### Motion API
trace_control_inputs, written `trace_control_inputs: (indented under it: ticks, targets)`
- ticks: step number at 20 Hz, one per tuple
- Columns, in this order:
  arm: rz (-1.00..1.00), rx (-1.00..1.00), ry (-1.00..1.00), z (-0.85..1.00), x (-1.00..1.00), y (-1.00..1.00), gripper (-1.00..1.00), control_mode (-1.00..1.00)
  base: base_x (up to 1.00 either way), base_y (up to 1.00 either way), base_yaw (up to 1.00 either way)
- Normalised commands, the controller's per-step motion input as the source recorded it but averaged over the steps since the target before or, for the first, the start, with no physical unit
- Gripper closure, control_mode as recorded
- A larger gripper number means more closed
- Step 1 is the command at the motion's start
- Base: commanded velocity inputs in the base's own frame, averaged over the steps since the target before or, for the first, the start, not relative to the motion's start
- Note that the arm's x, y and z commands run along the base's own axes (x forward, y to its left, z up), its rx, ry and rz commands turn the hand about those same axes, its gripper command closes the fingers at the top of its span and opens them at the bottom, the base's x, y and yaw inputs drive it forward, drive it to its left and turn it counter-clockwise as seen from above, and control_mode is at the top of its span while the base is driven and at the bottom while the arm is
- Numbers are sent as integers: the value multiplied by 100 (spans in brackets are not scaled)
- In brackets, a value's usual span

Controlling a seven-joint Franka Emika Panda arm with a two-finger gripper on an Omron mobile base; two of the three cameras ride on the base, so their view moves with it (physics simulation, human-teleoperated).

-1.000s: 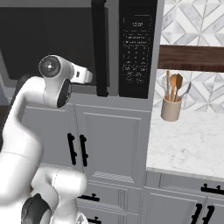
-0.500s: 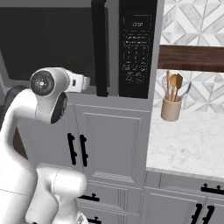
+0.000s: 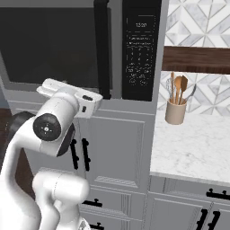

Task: Open the microwave, place the bowl with waffle inside the microwave, then close the microwave door and turn it on.

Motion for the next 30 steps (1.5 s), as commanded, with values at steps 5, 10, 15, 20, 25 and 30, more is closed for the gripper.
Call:
trace_control_inputs:
  ticks: [5,10,15,20,25,30]
  targets:
    - [-5,33,0,24,-27,-81,100,-100,0,0,0]
    - [0,35,12,2,-1,-72,100,-100,0,0,0]
    - [-6,20,20,0,0,-49,100,-100,0,0,0]
    - [0,6,2,0,0,0,100,-100,0,0,0]
    - [0,3,0,0,0,-1,100,-100,0,0,0]
    - [0,7,0,0,0,-10,100,-100,0,0,0]
